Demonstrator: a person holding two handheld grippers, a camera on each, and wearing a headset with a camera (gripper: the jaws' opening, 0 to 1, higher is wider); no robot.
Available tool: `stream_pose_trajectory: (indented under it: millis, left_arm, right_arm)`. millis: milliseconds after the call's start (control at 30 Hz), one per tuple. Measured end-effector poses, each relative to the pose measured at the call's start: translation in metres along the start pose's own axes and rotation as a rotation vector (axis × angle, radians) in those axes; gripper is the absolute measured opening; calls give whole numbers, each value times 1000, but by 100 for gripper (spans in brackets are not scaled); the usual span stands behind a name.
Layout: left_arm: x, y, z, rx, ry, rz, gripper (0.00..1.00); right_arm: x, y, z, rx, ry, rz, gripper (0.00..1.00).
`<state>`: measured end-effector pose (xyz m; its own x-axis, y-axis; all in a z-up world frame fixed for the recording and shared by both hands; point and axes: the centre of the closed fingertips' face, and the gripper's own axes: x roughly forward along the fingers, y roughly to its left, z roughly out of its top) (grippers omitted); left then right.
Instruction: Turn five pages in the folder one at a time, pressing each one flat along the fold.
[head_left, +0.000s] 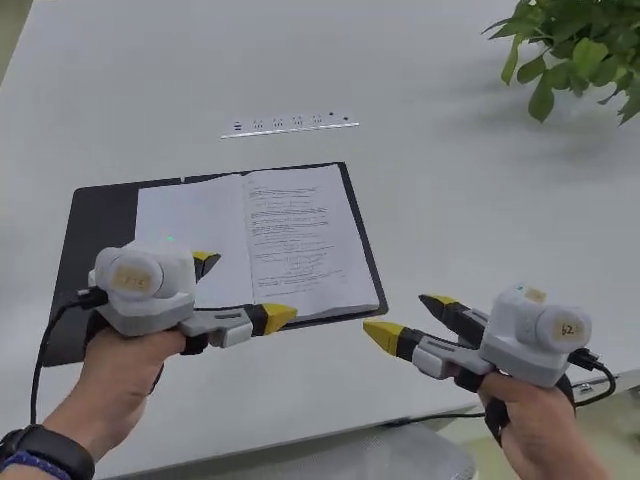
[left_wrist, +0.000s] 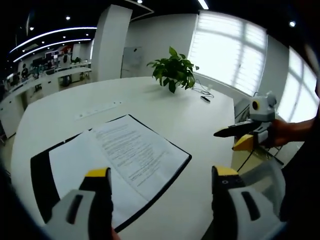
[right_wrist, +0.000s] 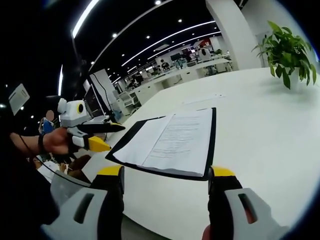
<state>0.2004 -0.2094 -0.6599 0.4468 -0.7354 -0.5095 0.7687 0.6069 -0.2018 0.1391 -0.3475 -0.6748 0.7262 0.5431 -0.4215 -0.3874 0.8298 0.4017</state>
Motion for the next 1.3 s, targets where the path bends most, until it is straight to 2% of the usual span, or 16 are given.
stream_pose_trajectory:
  millis: [100,233,467,567,700,800,967,1133,1300]
  left_arm:
    - [11,-3,2,4,2,-8,81]
    - [34,-14,8,10,0,-34,82]
    - [75,-23,12,59,25,-51,81]
    - [97,-22,7,100,52,-62,80]
    - [114,-21,0,95,73,-68,79]
    - [131,-14,-10,84,94,-59,79]
    - [143,-7,-21,98,143,-24,77]
    - [152,-2,-27,101,163,6,79]
    - [156,-3,-32,136,189,15,79]
  right_arm:
    - [-1,-2,-2,8,5,0,67]
    - [0,-6,-8,11,24,-5,66]
    - [2,-7,-8,22,34,2,65]
    - [4,-8,-8,24,39,7,65]
    - [4,-9,-10,29,48,6,64]
    - [5,-11,-11,35,55,7,64]
    - [4,-13,-14,43,68,8,64]
    - [5,-17,-14,56,71,2,63]
    - [4,-19,-13,64,70,-5,63]
